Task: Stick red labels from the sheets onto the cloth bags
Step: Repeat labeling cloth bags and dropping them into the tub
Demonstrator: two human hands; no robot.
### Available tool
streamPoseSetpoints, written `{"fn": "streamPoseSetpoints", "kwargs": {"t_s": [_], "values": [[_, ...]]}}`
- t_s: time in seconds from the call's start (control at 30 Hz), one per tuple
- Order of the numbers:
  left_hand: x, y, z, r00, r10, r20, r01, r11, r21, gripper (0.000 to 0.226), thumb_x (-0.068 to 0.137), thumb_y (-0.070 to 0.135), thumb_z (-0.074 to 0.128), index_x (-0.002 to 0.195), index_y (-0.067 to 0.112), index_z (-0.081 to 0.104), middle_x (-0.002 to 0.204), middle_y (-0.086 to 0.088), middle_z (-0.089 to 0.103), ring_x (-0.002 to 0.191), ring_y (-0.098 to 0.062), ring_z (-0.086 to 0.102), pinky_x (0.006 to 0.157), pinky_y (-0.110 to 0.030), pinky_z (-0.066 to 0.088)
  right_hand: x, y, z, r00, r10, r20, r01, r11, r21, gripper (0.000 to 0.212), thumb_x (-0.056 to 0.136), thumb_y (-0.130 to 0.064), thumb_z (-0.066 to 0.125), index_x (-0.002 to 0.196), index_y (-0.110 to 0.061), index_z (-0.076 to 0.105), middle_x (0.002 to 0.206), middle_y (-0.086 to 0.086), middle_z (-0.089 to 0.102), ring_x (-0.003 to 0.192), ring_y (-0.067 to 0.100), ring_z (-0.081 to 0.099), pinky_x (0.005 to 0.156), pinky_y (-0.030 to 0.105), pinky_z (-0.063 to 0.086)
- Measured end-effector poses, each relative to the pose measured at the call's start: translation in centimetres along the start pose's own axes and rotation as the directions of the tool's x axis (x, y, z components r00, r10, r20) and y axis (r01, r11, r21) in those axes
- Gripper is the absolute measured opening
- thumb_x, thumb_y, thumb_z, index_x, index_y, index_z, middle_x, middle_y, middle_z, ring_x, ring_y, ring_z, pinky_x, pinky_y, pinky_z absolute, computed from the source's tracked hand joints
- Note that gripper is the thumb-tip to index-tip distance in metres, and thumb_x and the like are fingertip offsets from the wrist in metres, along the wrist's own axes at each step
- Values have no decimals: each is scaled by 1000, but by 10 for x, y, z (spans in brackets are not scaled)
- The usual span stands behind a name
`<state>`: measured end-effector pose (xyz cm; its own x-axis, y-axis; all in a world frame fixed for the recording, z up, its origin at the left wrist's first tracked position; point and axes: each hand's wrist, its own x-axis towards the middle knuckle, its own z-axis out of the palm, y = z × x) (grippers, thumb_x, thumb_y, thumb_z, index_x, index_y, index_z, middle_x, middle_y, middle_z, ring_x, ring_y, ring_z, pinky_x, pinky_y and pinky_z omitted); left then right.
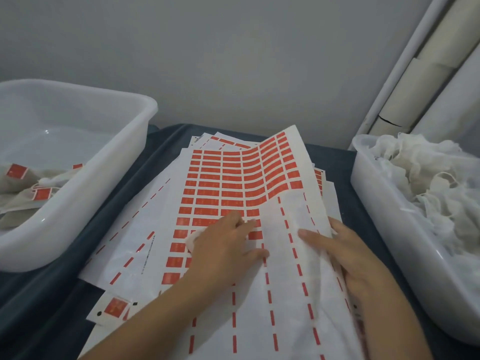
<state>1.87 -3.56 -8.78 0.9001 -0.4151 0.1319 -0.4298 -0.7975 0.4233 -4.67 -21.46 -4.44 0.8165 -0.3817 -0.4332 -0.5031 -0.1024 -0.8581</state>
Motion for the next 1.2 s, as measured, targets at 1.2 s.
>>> {"fn": "streamPoseSetpoints", "kwargs": {"t_s": [1.2], "values": [[-10,-8,-4,987,110,-117,-131,974,-185,43,82,49,58,123,36,57,97,24,36,80,1,39,76,-5,32,14,2,50,995,-88,47,84,993,89,55,79,-40,68,122,-46,35,107,-14,54,91,16,59,58,24,51]]}}
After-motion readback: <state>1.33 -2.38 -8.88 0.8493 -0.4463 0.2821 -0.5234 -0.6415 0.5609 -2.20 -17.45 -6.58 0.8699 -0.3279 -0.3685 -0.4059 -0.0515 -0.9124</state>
